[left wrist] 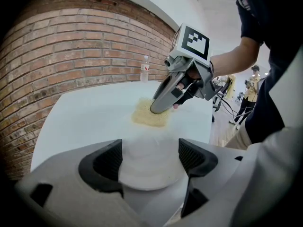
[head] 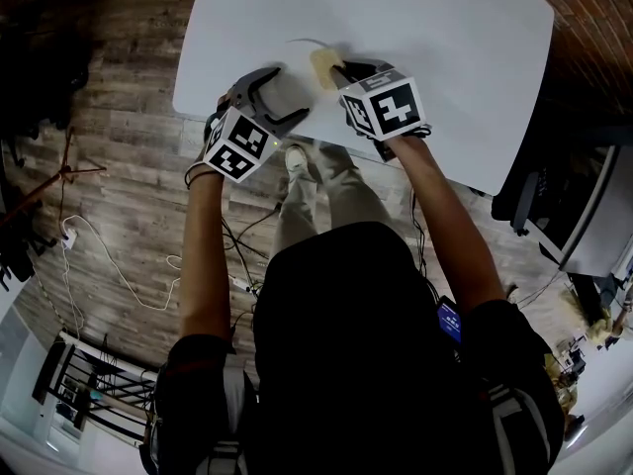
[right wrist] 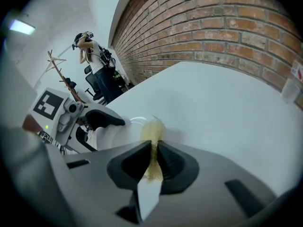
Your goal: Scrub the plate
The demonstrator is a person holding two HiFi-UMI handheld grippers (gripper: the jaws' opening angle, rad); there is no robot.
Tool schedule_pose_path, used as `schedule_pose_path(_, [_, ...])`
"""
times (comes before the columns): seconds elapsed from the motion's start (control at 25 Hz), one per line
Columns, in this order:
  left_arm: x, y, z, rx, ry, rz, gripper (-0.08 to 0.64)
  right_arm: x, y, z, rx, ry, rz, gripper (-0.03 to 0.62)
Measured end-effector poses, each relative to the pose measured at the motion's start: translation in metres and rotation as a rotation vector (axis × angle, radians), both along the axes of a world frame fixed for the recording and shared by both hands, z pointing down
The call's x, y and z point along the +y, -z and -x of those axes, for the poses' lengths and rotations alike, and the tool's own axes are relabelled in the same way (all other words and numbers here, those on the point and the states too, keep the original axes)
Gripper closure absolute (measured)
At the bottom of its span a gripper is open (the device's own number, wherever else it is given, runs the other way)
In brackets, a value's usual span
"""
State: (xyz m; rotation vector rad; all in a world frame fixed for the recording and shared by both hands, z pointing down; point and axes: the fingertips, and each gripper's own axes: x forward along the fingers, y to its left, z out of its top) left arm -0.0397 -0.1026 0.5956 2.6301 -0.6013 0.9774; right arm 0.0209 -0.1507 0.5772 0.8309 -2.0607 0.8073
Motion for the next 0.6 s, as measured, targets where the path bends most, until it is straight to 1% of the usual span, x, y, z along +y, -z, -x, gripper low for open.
schedule_pose_path(0.2, [-0.0005,-0.0006,0.0016,-0.008,0.001,0.008,0.192,-0.0004,0.0002,-0.0037,-0.002,-0.008,0.002,0.548])
schedule_pose_path(0.32, [-0.0027,0.0043,-0.0010,-0.001,-0.007,-0.007,0.192,0.0003,0.0010,-0.0070,-0.003,-0.015,0.002,0.548])
schedule_pose_path(0.48, [0.0001,-0.0002,0.0020,-0.006,0.001,0.003,0.192,0.0021,0.0010,-0.0092,-0.008,-0.022,0.003,0.548])
schedule_pose_path(0.6, [-0.0032,0.0049,-0.0004,-0.004,-0.008,-0.010,0.192,0.0025,0.0010,-0.0107,-0.007,-0.024,0.003,0.548])
